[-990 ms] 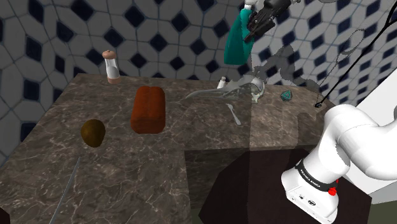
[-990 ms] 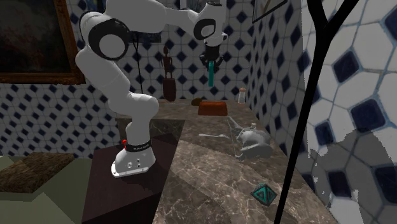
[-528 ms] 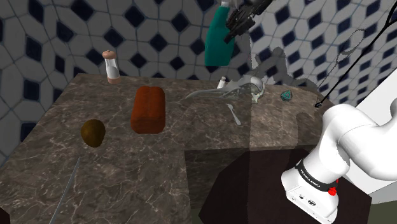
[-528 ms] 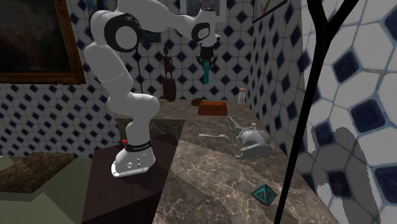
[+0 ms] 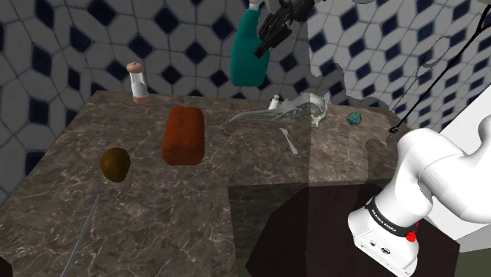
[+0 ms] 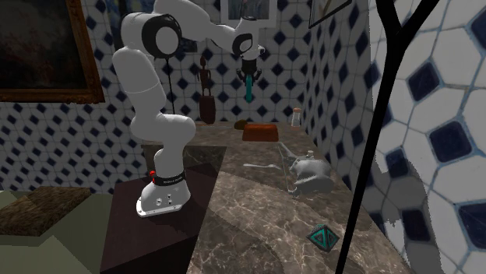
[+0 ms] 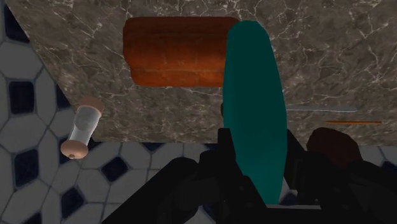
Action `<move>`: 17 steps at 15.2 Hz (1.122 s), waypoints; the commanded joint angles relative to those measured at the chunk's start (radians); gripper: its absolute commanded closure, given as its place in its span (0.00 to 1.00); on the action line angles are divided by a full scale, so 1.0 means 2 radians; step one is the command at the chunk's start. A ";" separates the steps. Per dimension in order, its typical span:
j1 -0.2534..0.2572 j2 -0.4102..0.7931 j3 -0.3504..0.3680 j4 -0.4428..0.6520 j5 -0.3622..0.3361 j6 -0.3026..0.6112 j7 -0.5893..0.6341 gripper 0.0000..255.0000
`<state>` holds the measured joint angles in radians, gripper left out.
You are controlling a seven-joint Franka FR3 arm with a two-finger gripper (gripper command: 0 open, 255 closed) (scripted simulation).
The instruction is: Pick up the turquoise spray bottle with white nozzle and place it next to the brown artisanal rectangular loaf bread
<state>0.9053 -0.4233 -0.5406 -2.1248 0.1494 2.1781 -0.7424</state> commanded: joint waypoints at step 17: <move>0.011 0.016 -0.024 -0.103 0.026 0.115 -0.046 1.00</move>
<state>0.9245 -0.3947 -0.5840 -2.3209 0.1969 2.3947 -0.8269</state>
